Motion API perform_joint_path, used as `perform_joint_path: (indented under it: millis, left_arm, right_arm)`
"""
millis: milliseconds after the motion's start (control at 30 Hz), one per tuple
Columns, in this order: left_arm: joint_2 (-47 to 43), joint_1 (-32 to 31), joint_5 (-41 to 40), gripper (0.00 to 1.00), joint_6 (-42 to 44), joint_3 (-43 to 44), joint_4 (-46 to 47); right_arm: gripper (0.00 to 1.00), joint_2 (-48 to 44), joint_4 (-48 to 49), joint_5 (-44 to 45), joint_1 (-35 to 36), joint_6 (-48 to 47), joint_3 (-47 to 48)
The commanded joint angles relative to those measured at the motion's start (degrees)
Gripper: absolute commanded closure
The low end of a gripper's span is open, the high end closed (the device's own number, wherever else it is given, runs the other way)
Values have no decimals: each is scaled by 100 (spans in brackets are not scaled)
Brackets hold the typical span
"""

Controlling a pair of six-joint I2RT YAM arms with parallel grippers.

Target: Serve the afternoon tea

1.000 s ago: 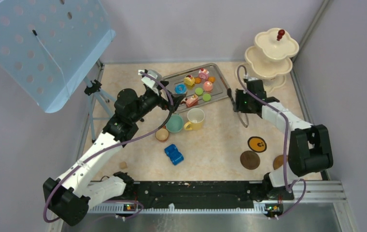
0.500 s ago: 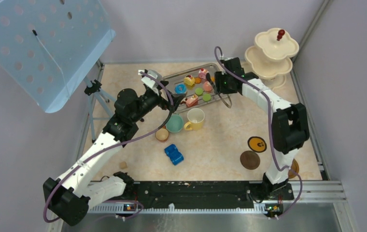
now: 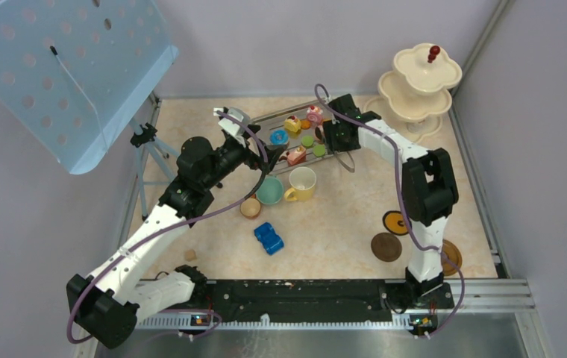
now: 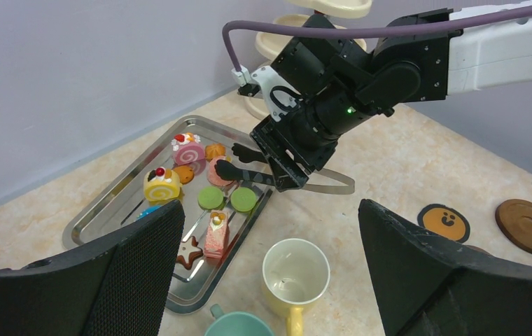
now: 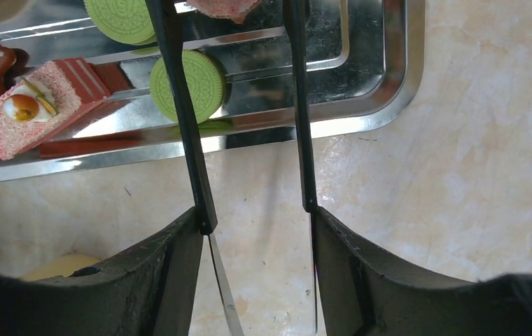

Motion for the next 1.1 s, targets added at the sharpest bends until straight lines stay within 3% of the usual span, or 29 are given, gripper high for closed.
perform_joint_path:
  millis: [0,667,1067]
  left_arm:
    - [-13,-24,-43,1,16,-14,181]
    - [-40,-22,-73,1,44,-4,158]
    - [-40,-24,-54,1,19,-13,173]
  right_arm:
    - [44,179,58,172,80,-95,484]
    - [45,876,-123,556,262,-158,1116]
    - [65,22,82,856,313,-26,530]
